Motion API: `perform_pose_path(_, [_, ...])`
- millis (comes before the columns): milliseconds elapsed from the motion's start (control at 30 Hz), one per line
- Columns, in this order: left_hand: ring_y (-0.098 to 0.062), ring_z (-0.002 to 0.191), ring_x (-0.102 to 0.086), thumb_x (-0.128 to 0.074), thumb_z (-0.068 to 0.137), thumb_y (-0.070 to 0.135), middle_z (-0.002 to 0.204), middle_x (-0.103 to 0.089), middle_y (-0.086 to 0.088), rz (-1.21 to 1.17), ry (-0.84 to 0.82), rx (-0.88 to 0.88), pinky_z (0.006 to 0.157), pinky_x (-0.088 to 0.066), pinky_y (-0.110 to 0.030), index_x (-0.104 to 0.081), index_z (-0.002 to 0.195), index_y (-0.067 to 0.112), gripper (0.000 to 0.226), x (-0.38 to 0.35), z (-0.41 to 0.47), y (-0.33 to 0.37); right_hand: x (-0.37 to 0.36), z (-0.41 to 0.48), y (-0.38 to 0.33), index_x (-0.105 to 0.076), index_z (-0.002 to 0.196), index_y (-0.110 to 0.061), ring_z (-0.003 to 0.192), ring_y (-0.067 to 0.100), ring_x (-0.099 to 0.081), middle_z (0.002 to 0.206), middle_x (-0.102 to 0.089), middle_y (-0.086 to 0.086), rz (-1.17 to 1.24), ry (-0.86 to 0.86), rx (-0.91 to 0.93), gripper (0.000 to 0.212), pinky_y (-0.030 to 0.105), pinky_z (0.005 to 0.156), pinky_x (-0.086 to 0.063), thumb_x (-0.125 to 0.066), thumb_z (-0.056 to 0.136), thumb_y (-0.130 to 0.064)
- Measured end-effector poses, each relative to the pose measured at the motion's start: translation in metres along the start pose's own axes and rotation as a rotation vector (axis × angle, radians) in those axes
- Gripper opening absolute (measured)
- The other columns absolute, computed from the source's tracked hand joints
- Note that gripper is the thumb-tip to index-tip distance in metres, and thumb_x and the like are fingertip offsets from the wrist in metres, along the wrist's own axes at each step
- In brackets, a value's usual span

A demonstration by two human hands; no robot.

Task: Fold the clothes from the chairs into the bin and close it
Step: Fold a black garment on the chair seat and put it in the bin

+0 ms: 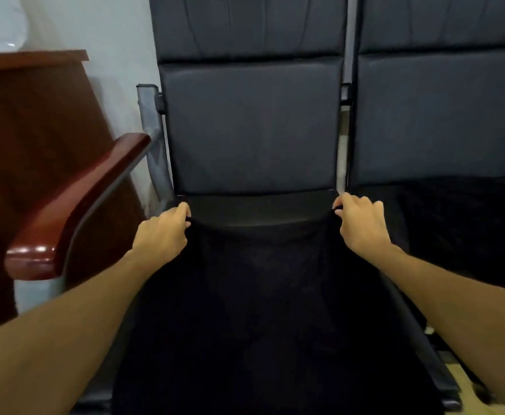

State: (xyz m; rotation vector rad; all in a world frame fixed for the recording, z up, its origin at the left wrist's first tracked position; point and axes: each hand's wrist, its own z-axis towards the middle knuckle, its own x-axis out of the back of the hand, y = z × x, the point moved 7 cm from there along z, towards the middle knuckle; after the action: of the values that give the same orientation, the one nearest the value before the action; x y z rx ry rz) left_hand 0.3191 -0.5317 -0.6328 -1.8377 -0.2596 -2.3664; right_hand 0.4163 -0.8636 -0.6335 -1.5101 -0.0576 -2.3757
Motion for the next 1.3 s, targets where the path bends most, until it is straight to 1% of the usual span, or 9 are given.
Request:
perform_pose_path(233, [-0.042, 0.087, -0.062, -0.039, 0.102, 0.023, 0.113, -0.059, -0.012, 0.022, 0.205, 0.036, 0.067, -0.041, -0.045, -0.046, 0.113, 0.010, 0.019, -0.028, 0.067, -0.014, -0.053, 0.065, 0.008, -0.059, 0.107, -0.015, 0.094, 0.029, -0.049, 0.105, -0.067, 0.005, -0.039, 0.034, 0.116, 0.015, 0.035, 0.076, -0.021, -0.046, 0.100, -0.017])
perform_pose_path(367, [-0.033, 0.116, -0.050, -0.050, 0.096, 0.019, 0.126, -0.053, -0.012, 0.018, 0.190, 0.049, 0.097, -0.033, -0.045, -0.047, 0.129, 0.009, 0.035, -0.048, 0.086, -0.005, -0.071, 0.087, 0.008, -0.049, 0.128, -0.017, 0.115, 0.027, -0.043, 0.124, -0.059, 0.003, 0.027, -0.062, 0.041, 0.031, 0.039, 0.091, -0.022, -0.049, 0.098, -0.026])
perform_pose_path(500, [-0.025, 0.130, -0.039, -0.051, 0.093, 0.025, 0.137, -0.044, -0.005, -0.075, 0.049, -0.039, 0.108, -0.021, -0.041, -0.043, 0.138, 0.017, 0.046, -0.072, 0.059, 0.036, -0.080, 0.063, 0.010, -0.038, 0.140, -0.016, 0.129, 0.030, -0.034, 0.138, -0.045, 0.008, 0.046, -0.178, -0.015, 0.051, 0.045, 0.105, -0.023, -0.056, 0.094, -0.032])
perform_pose_path(667, [-0.020, 0.141, -0.024, -0.044, 0.099, 0.038, 0.151, -0.028, 0.001, -0.182, -0.374, -0.205, 0.115, -0.015, -0.038, -0.031, 0.146, 0.025, 0.051, -0.083, -0.008, 0.100, -0.055, -0.004, 0.004, -0.042, 0.126, -0.013, 0.111, 0.031, -0.054, 0.116, -0.060, 0.012, 0.188, -0.310, -0.031, 0.049, 0.040, 0.093, -0.041, -0.060, 0.090, -0.042])
perform_pose_path(800, [-0.020, 0.145, -0.011, -0.041, 0.100, 0.045, 0.157, -0.012, 0.005, -0.134, -0.638, -0.335, 0.117, -0.011, -0.039, -0.020, 0.152, 0.028, 0.059, -0.075, -0.067, 0.128, -0.043, -0.059, -0.011, -0.032, 0.132, -0.016, 0.109, 0.028, -0.061, 0.115, -0.065, 0.007, 0.010, -0.487, 0.084, 0.065, 0.040, 0.095, -0.039, -0.053, 0.088, -0.060])
perform_pose_path(900, [-0.022, 0.147, -0.004, -0.038, 0.100, 0.046, 0.160, -0.002, 0.006, -0.098, -0.793, -0.353, 0.119, -0.014, -0.043, -0.011, 0.154, 0.029, 0.063, -0.076, -0.102, 0.131, -0.042, -0.080, -0.017, -0.026, 0.141, -0.011, 0.107, 0.029, -0.061, 0.114, -0.065, 0.009, -0.166, -0.539, 0.171, 0.060, 0.039, 0.099, -0.036, -0.052, 0.093, -0.037])
perform_pose_path(1000, [-0.023, 0.149, 0.001, -0.026, 0.103, 0.046, 0.162, 0.003, 0.005, -0.046, -0.881, -0.348, 0.120, -0.012, -0.044, -0.004, 0.155, 0.029, 0.059, -0.079, -0.127, 0.125, -0.024, -0.078, -0.001, -0.032, 0.136, -0.008, 0.107, 0.034, -0.060, 0.118, -0.061, 0.015, -0.103, -0.488, 0.022, 0.050, 0.037, 0.089, -0.042, -0.051, 0.091, -0.017])
perform_pose_path(1133, [-0.019, 0.149, 0.004, -0.019, 0.104, 0.047, 0.162, 0.003, 0.008, -0.075, -0.897, -0.311, 0.121, -0.002, -0.041, -0.001, 0.154, 0.034, 0.055, -0.080, -0.143, 0.115, -0.002, -0.087, 0.051, -0.042, 0.128, -0.005, 0.107, 0.036, -0.059, 0.121, -0.057, 0.017, 0.077, -0.451, -0.325, 0.040, 0.037, 0.079, -0.046, -0.053, 0.092, -0.019])
perform_pose_path(1300, [-0.024, 0.149, -0.002, -0.024, 0.104, 0.036, 0.162, -0.001, 0.004, -0.089, -0.875, -0.260, 0.121, -0.007, -0.043, -0.005, 0.155, 0.029, 0.055, -0.077, -0.142, 0.122, -0.001, -0.107, 0.037, -0.061, 0.102, -0.013, 0.096, 0.027, -0.062, 0.106, -0.065, 0.009, 0.143, -0.504, -0.203, 0.026, 0.038, 0.083, -0.053, -0.055, 0.093, -0.037])
